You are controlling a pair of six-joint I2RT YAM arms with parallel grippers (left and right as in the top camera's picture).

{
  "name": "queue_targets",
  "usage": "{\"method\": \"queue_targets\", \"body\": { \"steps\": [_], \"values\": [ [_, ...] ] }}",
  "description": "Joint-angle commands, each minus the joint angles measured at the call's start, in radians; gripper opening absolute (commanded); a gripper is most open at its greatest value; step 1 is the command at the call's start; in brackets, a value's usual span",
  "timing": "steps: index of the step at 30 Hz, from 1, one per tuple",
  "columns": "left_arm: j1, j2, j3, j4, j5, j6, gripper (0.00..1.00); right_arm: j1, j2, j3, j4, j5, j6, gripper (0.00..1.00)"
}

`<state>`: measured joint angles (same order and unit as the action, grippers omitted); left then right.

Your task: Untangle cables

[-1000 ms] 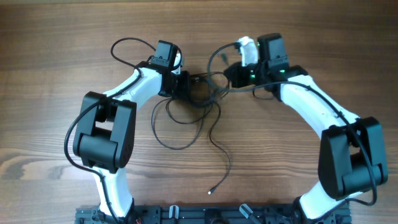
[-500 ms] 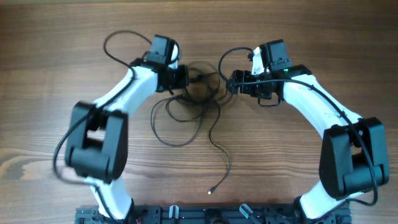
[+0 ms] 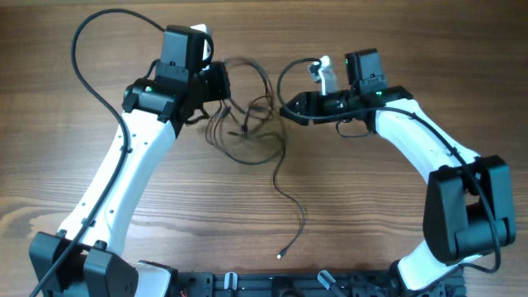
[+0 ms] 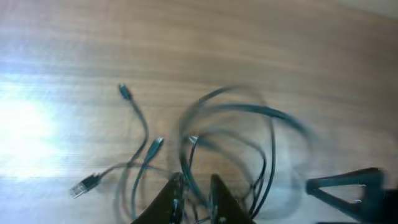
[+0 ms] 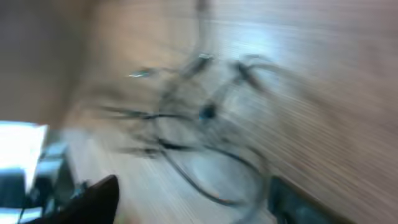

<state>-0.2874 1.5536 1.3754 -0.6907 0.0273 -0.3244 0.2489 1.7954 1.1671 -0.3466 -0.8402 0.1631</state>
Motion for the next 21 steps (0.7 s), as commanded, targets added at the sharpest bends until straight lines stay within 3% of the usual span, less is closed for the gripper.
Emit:
{"method": "queue_targets", "body": {
  "steps": [1, 3, 5, 6, 9, 13, 15, 17, 21],
  "values": [
    [0.005, 0.016, 0.003, -0.022, -0.037, 0.002, 0.14, 0.002, -0.016, 0.002, 0.079, -0.261, -0.027, 0.34],
    [0.005, 0.026, 0.003, -0.026, -0.037, 0.001, 0.14, 0.002, -0.016, 0.002, 0.108, -0.261, 0.002, 0.25],
    [0.005, 0.04, 0.003, -0.035, -0.037, 0.001, 0.14, 0.002, -0.016, 0.002, 0.114, -0.237, 0.003, 0.25],
    [0.005, 0.053, 0.003, -0.041, -0.037, -0.008, 0.2, 0.002, -0.016, 0.002, 0.106, -0.208, 0.005, 0.25],
    [0.003, 0.106, 0.003, -0.066, -0.036, -0.075, 0.62, 0.002, -0.016, 0.002, 0.091, -0.169, 0.005, 0.34],
    [0.003, 0.182, 0.003, -0.078, 0.007, -0.081, 0.81, 0.002, -0.016, 0.002, 0.092, -0.152, 0.024, 0.4],
    [0.003, 0.22, 0.003, -0.078, 0.009, -0.108, 0.8, 0.002, -0.016, 0.002, 0.09, -0.107, 0.025, 0.4],
    [0.003, 0.253, 0.003, -0.082, 0.009, -0.148, 0.66, 0.002, -0.016, 0.002, 0.078, -0.087, 0.032, 0.4],
    [0.003, 0.325, -0.022, -0.098, 0.009, -0.209, 0.57, 0.002, -0.016, 0.002, 0.042, -0.044, 0.057, 0.44]
  ]
}}
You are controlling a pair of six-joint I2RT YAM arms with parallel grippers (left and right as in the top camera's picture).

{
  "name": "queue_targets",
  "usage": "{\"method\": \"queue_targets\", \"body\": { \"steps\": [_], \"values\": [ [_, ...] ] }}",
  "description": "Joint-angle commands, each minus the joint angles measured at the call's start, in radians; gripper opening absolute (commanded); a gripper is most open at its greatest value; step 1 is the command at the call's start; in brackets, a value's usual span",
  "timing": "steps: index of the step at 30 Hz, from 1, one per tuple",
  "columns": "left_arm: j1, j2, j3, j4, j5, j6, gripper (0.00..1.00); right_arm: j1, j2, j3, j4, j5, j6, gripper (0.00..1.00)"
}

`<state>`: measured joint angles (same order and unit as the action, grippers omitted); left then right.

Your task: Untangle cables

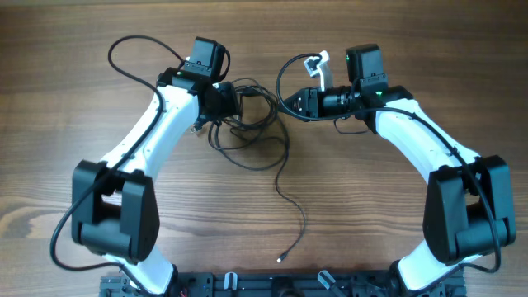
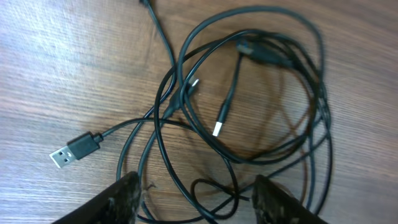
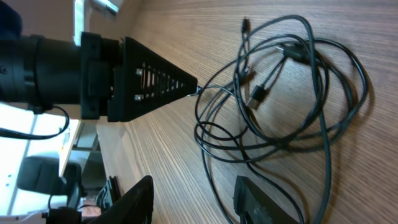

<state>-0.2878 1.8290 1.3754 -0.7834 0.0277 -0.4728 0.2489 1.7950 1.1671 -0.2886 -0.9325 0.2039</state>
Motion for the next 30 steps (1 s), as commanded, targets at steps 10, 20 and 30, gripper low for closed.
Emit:
{"method": "queue_targets", "body": {
  "steps": [10, 20, 30],
  "values": [
    [0.012, 0.069, -0.029, 0.0, 0.005, -0.036, 0.04, 0.002, -0.016, 0.002, -0.027, 0.106, 0.016, 0.06],
    [0.043, -0.378, 0.105, 0.076, 0.006, -0.002, 0.04, 0.002, -0.016, 0.002, -0.081, 0.102, 0.064, 0.06],
    [0.043, -0.488, 0.104, 0.048, 0.212, 0.26, 0.04, 0.002, -0.016, 0.002, 0.312, -0.109, 0.435, 0.27]
  ]
}}
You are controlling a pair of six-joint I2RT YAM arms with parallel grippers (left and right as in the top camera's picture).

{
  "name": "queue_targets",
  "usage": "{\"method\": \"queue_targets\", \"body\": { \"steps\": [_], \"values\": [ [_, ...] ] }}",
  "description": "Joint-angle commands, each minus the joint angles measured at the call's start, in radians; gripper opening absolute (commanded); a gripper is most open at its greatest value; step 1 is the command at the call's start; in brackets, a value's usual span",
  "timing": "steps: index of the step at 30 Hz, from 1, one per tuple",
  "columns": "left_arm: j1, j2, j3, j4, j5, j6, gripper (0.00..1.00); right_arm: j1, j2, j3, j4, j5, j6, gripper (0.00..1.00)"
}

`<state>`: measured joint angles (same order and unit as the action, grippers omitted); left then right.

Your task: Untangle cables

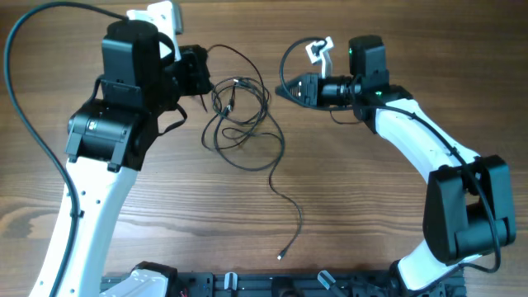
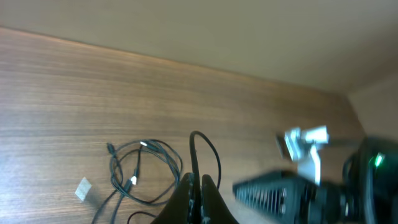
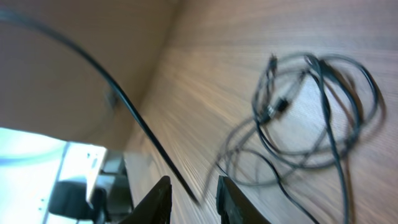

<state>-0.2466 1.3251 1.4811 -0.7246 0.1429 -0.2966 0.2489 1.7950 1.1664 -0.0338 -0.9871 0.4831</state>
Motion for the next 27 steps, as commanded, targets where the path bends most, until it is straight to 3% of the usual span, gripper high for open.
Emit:
{"method": "queue_targets", "body": {
  "steps": [1, 4, 7, 10, 16, 22, 27],
  "values": [
    [0.002, 0.021, -0.002, -0.021, 0.096, 0.084, 0.04, 0.003, -0.016, 0.003, 0.068, -0.054, 0.15, 0.34],
    [0.002, 0.032, -0.002, -0.032, 0.096, 0.08, 0.04, 0.008, -0.016, 0.003, 0.033, -0.054, 0.06, 0.44],
    [0.003, 0.035, -0.002, -0.027, 0.092, 0.076, 0.04, 0.029, -0.015, 0.003, -0.042, -0.031, -0.057, 0.61],
    [0.019, 0.035, -0.002, -0.021, 0.007, -0.041, 0.04, 0.074, -0.014, 0.003, -0.15, 0.171, -0.099, 0.75],
    [0.144, 0.034, -0.002, -0.021, -0.045, -0.294, 0.04, 0.221, 0.013, 0.003, -0.146, 0.352, -0.222, 0.79],
    [0.323, 0.024, -0.002, -0.008, 0.315, -0.352, 0.04, 0.322, 0.105, 0.003, -0.058, 0.393, -0.235, 0.82],
    [0.422, -0.041, -0.002, 0.097, 0.415, -0.483, 0.04, 0.388, 0.191, 0.003, 0.091, 0.393, -0.393, 0.85]
  ]
}}
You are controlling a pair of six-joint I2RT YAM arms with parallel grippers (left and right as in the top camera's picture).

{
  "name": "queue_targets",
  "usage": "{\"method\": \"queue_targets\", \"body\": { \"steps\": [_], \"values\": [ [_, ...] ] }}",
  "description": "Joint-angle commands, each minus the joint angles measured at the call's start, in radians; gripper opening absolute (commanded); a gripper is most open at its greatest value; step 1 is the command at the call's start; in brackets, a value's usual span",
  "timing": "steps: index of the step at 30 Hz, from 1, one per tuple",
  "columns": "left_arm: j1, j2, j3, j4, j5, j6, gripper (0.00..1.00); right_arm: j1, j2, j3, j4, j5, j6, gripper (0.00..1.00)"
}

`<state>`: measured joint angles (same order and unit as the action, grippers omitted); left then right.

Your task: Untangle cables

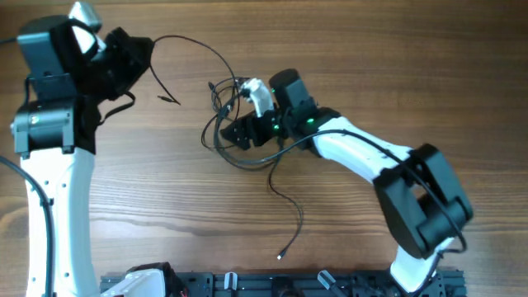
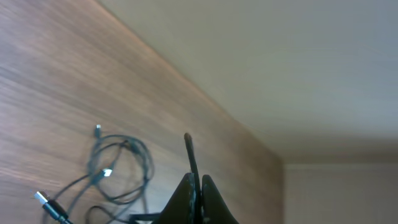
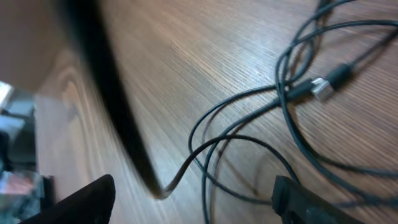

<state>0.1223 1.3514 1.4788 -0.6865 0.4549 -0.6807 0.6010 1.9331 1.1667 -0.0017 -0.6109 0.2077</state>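
A knot of thin black cables (image 1: 238,124) lies on the wooden table at mid-back. My left gripper (image 1: 145,45) is high at the far left, shut on one black cable (image 1: 206,51) that arcs from it down into the knot. In the left wrist view the left gripper (image 2: 195,182) pinches that cable (image 2: 189,152), with the knot (image 2: 121,163) far below. My right gripper (image 1: 236,132) is on the knot's left part, open. The right wrist view shows the right gripper (image 3: 194,202) with cable loops between its spread fingers (image 3: 93,196), and a silver-tipped plug (image 3: 321,88) nearby.
One long cable tail runs from the knot toward the front and ends in a small plug (image 1: 280,256). A short loose end (image 1: 169,100) hangs below the left gripper. The right arm (image 1: 363,153) stretches across the table's middle. A black rail (image 1: 272,285) lines the front edge.
The left gripper, still shut on the cable, has moved up and far to the left, drawing out a long arc. The right gripper has moved left onto the knot, with its fingers wider apart.
First the left gripper was shut at the knot's left side, with the right one waiting to the knot's right. Then the left stood open over the knot. Later it was shut on a cable, raised beside the knot. Now that cable is stretched out leftward and the right gripper straddles the knot.
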Motion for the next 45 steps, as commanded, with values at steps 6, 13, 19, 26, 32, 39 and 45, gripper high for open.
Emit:
{"method": "queue_targets", "body": {
  "steps": [6, 13, 19, 26, 32, 39, 45],
  "values": [
    [0.079, -0.142, 0.001, 0.152, 0.101, -0.143, 0.04, 0.087, 0.079, 0.003, 0.15, 0.234, -0.148, 0.86],
    [0.079, -0.159, 0.001, 0.257, 0.102, -0.252, 0.04, 0.1, 0.081, 0.003, 0.204, 0.256, -0.151, 0.86],
    [0.079, -0.159, 0.001, 0.258, 0.099, -0.252, 0.04, 0.117, 0.105, 0.003, 0.259, 0.236, -0.072, 0.86],
    [0.079, -0.159, 0.001, 0.258, -0.005, -0.246, 0.04, 0.13, 0.105, 0.003, 0.119, 0.257, -0.077, 0.86],
    [0.079, -0.156, 0.001, 0.245, -0.003, -0.244, 0.04, 0.118, 0.105, 0.003, 0.168, 0.086, -0.126, 0.86],
    [0.079, -0.156, 0.001, 0.243, -0.003, -0.271, 0.04, 0.154, 0.106, 0.003, 0.195, 0.074, -0.126, 0.82],
    [0.079, -0.156, 0.001, 0.241, -0.003, -0.271, 0.04, 0.161, 0.106, 0.003, 0.24, 0.215, -0.125, 0.77]
  ]
}}
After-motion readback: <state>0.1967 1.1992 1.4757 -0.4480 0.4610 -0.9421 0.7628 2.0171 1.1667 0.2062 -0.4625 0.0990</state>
